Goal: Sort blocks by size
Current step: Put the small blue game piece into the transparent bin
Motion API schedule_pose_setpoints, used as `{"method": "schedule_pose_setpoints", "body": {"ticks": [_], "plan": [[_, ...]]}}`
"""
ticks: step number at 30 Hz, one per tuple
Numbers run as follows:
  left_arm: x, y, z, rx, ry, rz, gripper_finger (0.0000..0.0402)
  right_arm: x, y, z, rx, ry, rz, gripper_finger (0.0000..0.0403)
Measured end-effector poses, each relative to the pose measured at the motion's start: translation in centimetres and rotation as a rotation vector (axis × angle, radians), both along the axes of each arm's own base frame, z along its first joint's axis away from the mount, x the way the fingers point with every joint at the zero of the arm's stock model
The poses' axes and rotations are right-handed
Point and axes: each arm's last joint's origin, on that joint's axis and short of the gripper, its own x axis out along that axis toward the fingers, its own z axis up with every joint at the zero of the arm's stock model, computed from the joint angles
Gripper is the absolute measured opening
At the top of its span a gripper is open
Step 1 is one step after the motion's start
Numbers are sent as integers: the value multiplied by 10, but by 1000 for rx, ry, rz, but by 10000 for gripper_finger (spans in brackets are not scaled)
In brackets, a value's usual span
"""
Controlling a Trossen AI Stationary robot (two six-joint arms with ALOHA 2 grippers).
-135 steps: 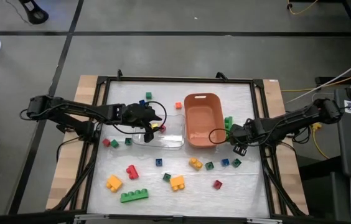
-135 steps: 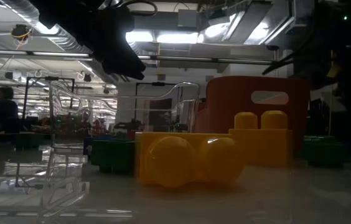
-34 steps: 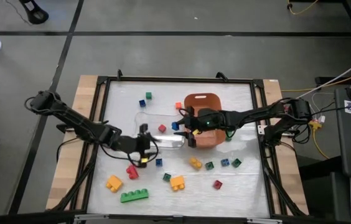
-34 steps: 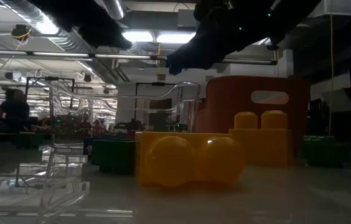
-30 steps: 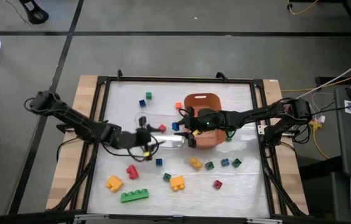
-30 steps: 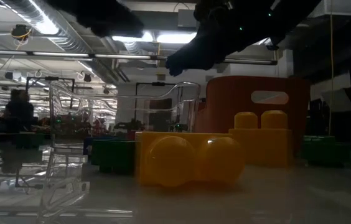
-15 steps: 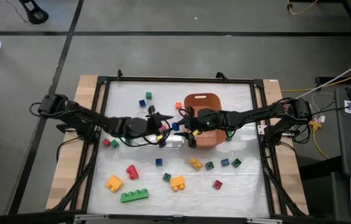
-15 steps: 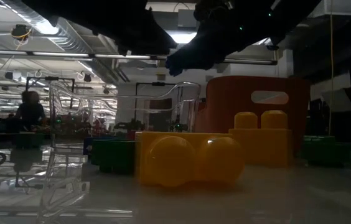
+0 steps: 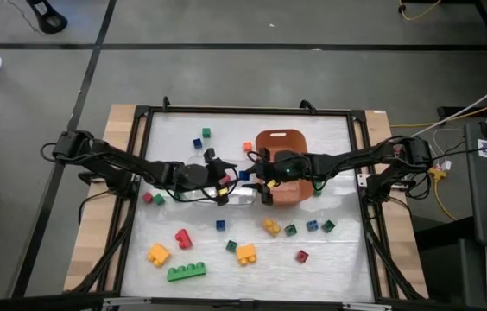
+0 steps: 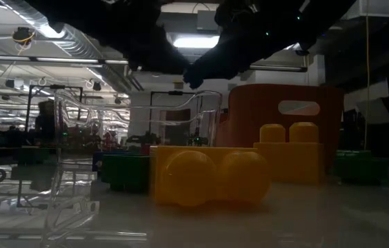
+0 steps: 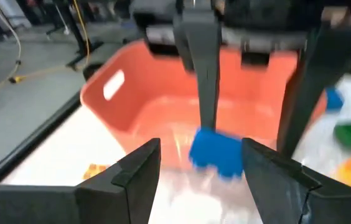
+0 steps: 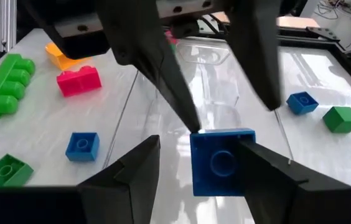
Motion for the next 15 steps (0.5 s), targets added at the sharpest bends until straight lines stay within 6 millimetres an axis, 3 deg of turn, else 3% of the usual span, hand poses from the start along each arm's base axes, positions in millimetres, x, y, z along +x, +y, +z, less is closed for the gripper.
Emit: {"method": "schedule_pose_setpoints", "body": {"ticks": [7, 15], "plan": [[-12, -10, 1, 24, 88, -40, 210, 0, 0, 2, 0, -14, 2, 199], [-12, -10, 19, 25, -48, -35, 210, 0, 0, 2, 0, -16, 2, 199]]}}
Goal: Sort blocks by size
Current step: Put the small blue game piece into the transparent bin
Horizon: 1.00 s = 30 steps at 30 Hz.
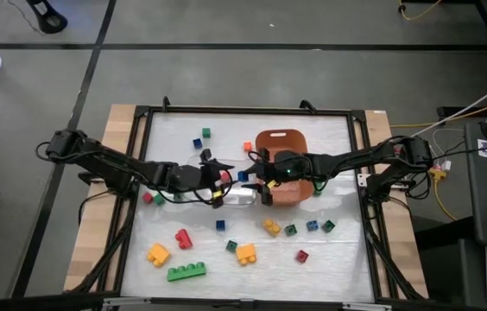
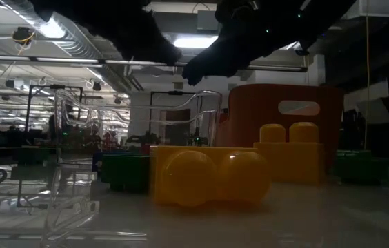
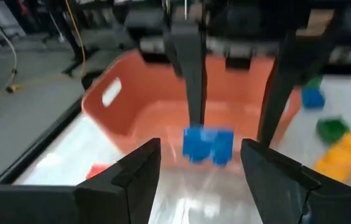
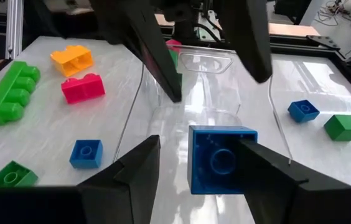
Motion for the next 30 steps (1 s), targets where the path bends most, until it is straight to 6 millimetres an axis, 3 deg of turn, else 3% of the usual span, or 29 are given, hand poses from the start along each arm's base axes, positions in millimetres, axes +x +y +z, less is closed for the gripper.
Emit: {"method": "schedule_pose_setpoints", "body": {"ticks": [4, 14, 25, 30], "plan": [[5, 7, 2, -8, -50, 28, 210, 0, 0, 0, 0, -2, 0, 199], [19, 21, -19, -61, -26, 65, 210, 0, 0, -3, 1, 15, 0, 199], [9, 19, -38, -60, 188, 63, 210, 0, 0, -2, -1, 16, 0, 199], [8, 15, -33, -36, 179, 36, 210, -1, 0, -2, -1, 19, 0, 199]]}}
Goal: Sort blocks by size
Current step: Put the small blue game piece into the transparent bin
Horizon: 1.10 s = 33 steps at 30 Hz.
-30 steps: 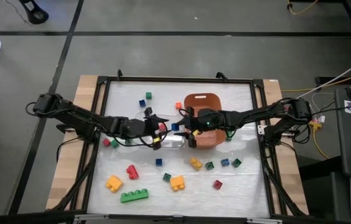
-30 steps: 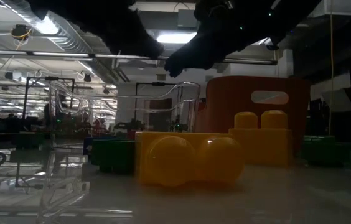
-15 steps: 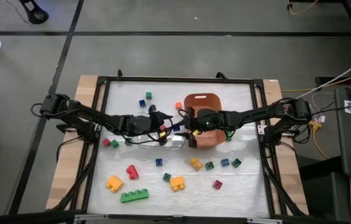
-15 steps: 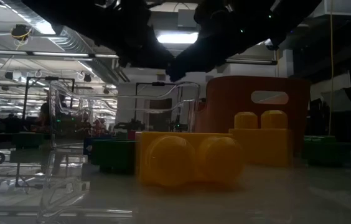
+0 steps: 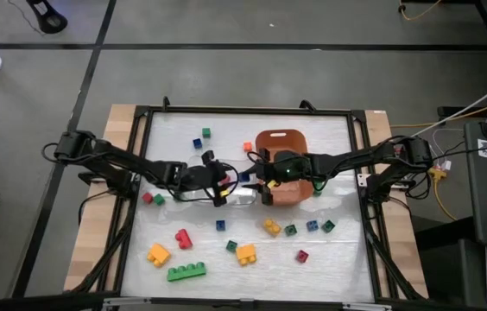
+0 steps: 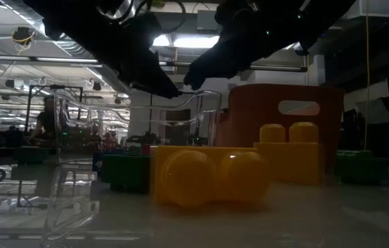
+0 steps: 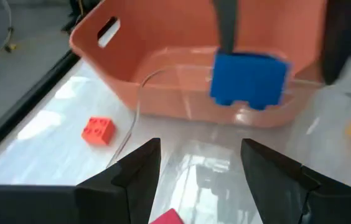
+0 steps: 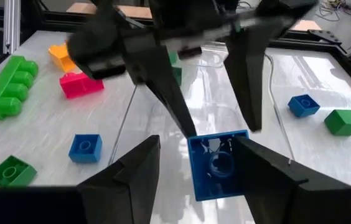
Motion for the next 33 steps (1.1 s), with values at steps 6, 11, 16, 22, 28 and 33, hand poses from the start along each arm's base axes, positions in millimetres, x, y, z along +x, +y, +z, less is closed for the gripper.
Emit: {"method": "schedule_pose_setpoints", "body": {"ticks": [6, 11, 16, 22, 28, 33], "plan": [[-4, -5, 26, 52, -73, -51, 210, -1, 0, -1, 0, 13, 0, 199], [-2, -1, 39, 25, -187, -17, 210, 0, 0, 0, 0, 5, 0, 199], [4, 5, 29, 0, -169, 19, 210, 1, 1, 3, 11, -30, 25, 199], [9, 4, 15, -16, -115, 17, 210, 1, 1, 4, 13, -44, 30, 199], [6, 4, 5, -6, -20, 17, 210, 1, 1, 4, 13, -42, 31, 199], [0, -4, 15, 3, -39, -21, 210, 0, 1, 4, 19, -37, 45, 199]]}}
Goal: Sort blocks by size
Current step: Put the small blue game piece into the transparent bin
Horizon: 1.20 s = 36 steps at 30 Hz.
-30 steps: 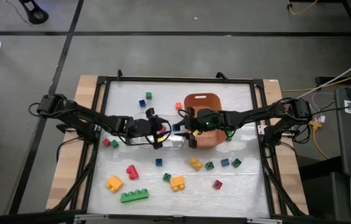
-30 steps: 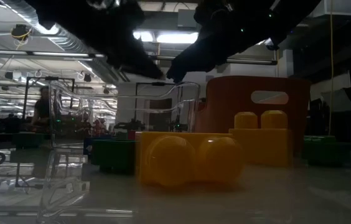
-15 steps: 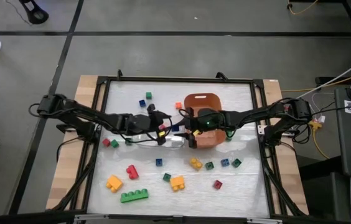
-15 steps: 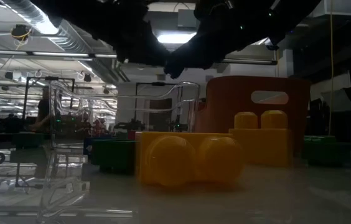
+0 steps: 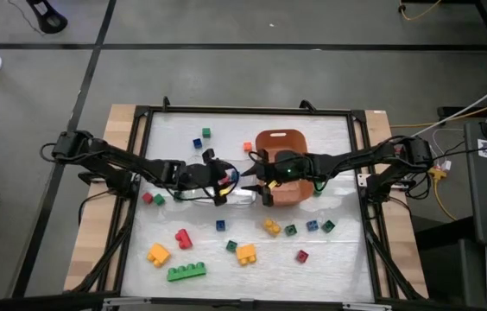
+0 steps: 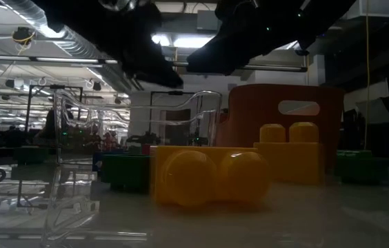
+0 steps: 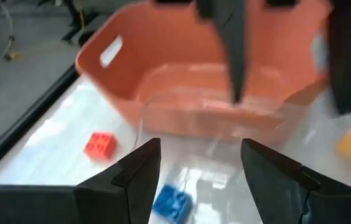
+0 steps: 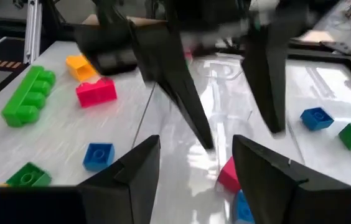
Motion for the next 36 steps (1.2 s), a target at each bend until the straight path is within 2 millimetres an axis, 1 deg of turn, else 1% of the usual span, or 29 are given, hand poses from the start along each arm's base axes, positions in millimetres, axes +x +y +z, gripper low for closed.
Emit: {"method": "schedule_pose_setpoints", "body": {"ticks": [2, 5, 8, 11, 14, 19, 23, 28, 32, 36], "plan": [[-5, -8, 9, -1, -26, -53, 210, -2, 0, 3, 1, 2, 3, 199], [-13, -25, 22, -61, -78, -171, 210, -8, 0, 11, 1, -3, 3, 199], [-20, -47, 26, -153, -92, -274, 210, -13, 0, 19, 1, -12, 3, 199], [-27, -70, 21, -188, -59, -347, 210, -18, 0, 27, 1, -22, 3, 199], [-33, -90, 11, -209, 7, -398, 210, -24, 0, 34, 1, -28, 3, 199], [-38, -114, -7, -284, 78, -408, 210, -34, 0, 48, 0, -51, 4, 199], [-40, -124, -25, -284, 146, -354, 210, -42, 1, 61, 0, -97, 5, 199], [-37, -128, -50, -226, 214, -283, 210, -51, 1, 74, 3, -143, 13, 199], [-33, -128, -69, -162, 257, -235, 210, -54, 2, 79, 9, -160, 32, 199], [-31, -127, -81, -100, 272, -183, 210, -54, 2, 78, 10, -157, 38, 199]]}}
